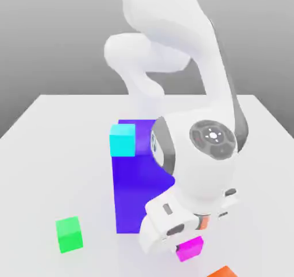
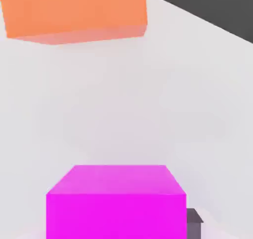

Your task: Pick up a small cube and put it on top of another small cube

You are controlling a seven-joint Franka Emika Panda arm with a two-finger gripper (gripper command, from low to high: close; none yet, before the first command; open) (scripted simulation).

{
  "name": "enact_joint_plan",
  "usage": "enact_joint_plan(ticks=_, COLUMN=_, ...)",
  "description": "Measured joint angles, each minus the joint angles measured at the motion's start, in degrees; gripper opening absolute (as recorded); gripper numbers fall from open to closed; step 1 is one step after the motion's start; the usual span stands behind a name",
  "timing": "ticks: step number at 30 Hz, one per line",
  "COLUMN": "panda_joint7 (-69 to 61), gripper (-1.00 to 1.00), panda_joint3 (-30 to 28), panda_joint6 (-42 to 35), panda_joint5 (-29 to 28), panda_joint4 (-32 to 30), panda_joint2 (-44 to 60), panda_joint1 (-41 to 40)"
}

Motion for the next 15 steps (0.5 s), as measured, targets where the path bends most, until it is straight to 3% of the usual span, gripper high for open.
enact_joint_plan(ticks=15, panda_joint7=-5.02, gripper=-1.00, panda_joint3=-4.89, panda_joint6=3.56, panda_joint5=5.77, panda_joint4=-3.91, panda_joint2=-10.65, panda_joint1=-9.21)
